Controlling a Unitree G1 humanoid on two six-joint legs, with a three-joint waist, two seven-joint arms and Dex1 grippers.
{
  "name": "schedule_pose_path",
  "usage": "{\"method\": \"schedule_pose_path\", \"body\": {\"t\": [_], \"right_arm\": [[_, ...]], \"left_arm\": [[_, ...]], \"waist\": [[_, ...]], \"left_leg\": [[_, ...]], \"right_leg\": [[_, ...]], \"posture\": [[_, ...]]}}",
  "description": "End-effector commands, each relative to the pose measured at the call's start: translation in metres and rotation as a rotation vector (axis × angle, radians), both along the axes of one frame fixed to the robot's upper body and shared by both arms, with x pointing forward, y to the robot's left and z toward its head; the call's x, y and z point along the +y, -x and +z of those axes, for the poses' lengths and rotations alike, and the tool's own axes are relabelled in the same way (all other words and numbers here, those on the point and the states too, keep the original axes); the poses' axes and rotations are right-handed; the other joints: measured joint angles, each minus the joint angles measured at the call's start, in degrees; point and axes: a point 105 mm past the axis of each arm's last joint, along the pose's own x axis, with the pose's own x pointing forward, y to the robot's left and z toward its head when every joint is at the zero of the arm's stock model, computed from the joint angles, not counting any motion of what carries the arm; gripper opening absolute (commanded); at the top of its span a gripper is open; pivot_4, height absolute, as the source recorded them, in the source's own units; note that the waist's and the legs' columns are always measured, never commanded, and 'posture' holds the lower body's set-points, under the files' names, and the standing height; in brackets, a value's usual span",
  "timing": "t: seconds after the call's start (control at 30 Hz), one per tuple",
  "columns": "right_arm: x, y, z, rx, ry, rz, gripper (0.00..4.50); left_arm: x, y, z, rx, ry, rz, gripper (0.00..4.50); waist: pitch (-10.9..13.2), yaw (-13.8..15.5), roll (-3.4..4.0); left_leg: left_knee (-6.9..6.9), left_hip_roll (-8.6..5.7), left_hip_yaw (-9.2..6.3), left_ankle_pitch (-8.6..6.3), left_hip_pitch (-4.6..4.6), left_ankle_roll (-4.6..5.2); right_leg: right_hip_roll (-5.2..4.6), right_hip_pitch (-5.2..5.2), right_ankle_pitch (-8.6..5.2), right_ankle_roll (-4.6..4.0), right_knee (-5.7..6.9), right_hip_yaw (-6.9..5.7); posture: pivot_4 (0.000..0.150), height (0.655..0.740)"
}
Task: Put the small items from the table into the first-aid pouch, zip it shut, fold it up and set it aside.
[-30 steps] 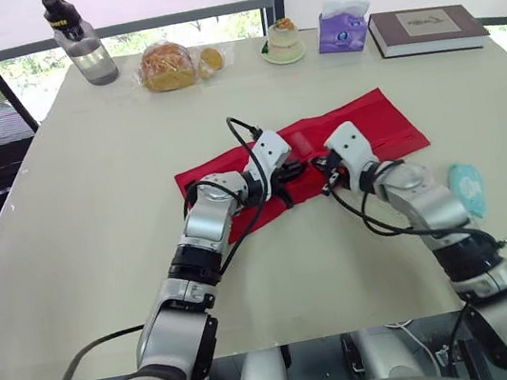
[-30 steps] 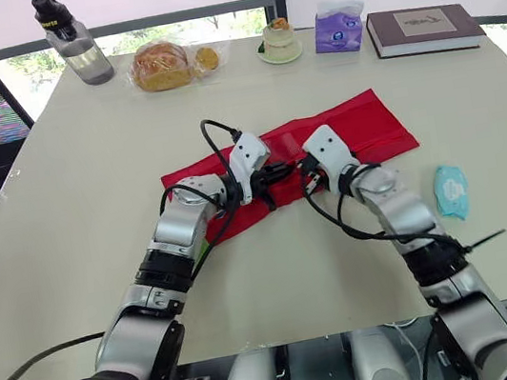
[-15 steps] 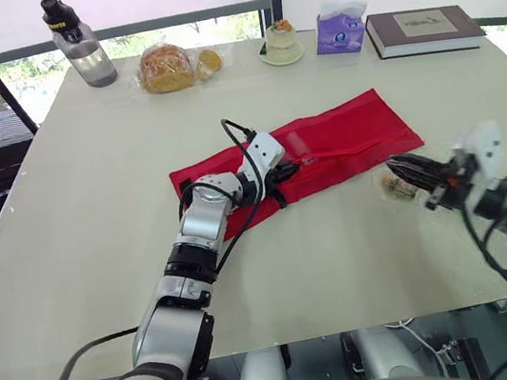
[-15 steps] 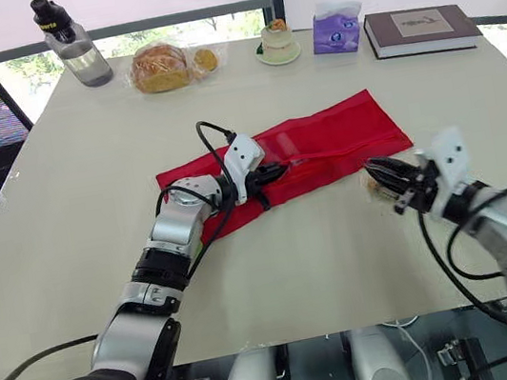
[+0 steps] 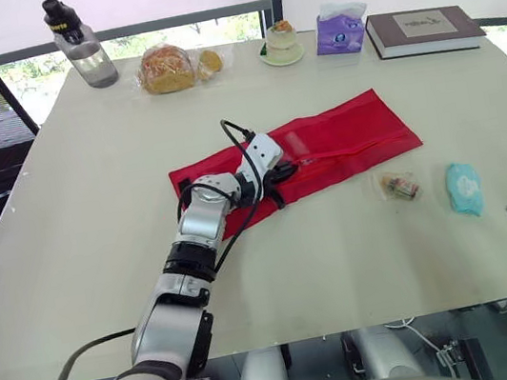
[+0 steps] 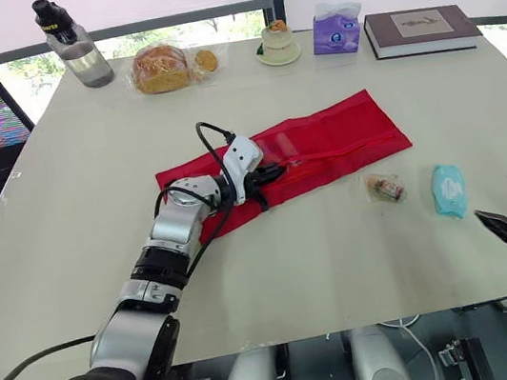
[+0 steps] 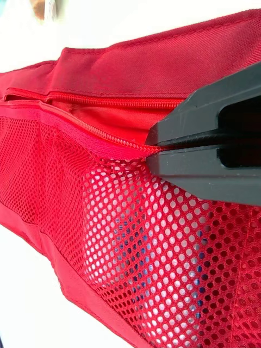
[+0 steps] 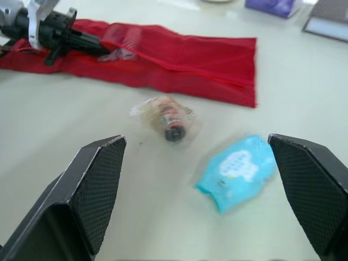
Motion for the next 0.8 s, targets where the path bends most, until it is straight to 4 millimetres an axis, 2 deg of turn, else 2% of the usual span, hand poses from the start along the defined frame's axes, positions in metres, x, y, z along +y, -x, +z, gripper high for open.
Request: {"method": "schedule_pose_path", "body": {"t": [0.03, 0.17, 0.43, 0.6, 0.8], "right_arm": [[-0.007, 0.013, 0.02, -0.05, 0.021, 0.004, 4.44], [-0.008, 0.021, 0.024, -0.019, 0.015, 0.019, 4.44], [-0.004, 0.013, 0.024, -0.009, 0.02, 0.045, 4.44], [0.006, 0.003, 0.005, 0.034, 0.049, 0.087, 4.44], [0.018, -0.032, -0.023, 0.03, 0.17, 0.123, 4.44]], "left_arm": [[0.009, -0.006, 0.009, -0.031, -0.011, 0.019, 0.0], [0.014, -0.007, 0.008, -0.025, -0.017, 0.027, 0.0], [0.017, -0.006, 0.007, -0.024, -0.023, 0.034, 0.0], [0.02, -0.006, 0.007, -0.026, -0.024, 0.042, 0.0], [0.025, -0.005, 0.008, -0.03, -0.026, 0.056, 0.0]], "waist": [[0.0, -0.02, 0.0], [0.0, -0.08, 0.01], [0.0, -0.03, 0.0], [0.0, -0.04, 0.0], [-0.02, -0.24, 0.0]], "left_leg": [[-0.01, 0.0, 0.0, 0.0, 0.01, 0.0], [-0.05, 0.0, 0.0, 0.0, 0.02, 0.0], [-0.06, 0.0, 0.0, 0.0, 0.01, 0.0], [-0.06, 0.0, -0.01, 0.0, 0.01, 0.0], [-0.05, 0.0, 0.01, 0.0, 0.04, 0.0]], "right_leg": [[0.0, 0.0, 0.0, 0.0, 0.0, 0.0], [0.0, 0.0, -0.01, -0.01, -0.01, 0.0], [0.0, 0.0, -0.05, -0.09, -0.02, 0.0], [0.0, 0.0, -0.05, -0.08, -0.01, 0.0], [0.01, -0.01, -0.01, -0.01, 0.0, 0.02]], "posture": [[0.15, 0.74], [0.15, 0.74], [0.15, 0.74], [0.15, 0.74], [0.15, 0.74]]}}
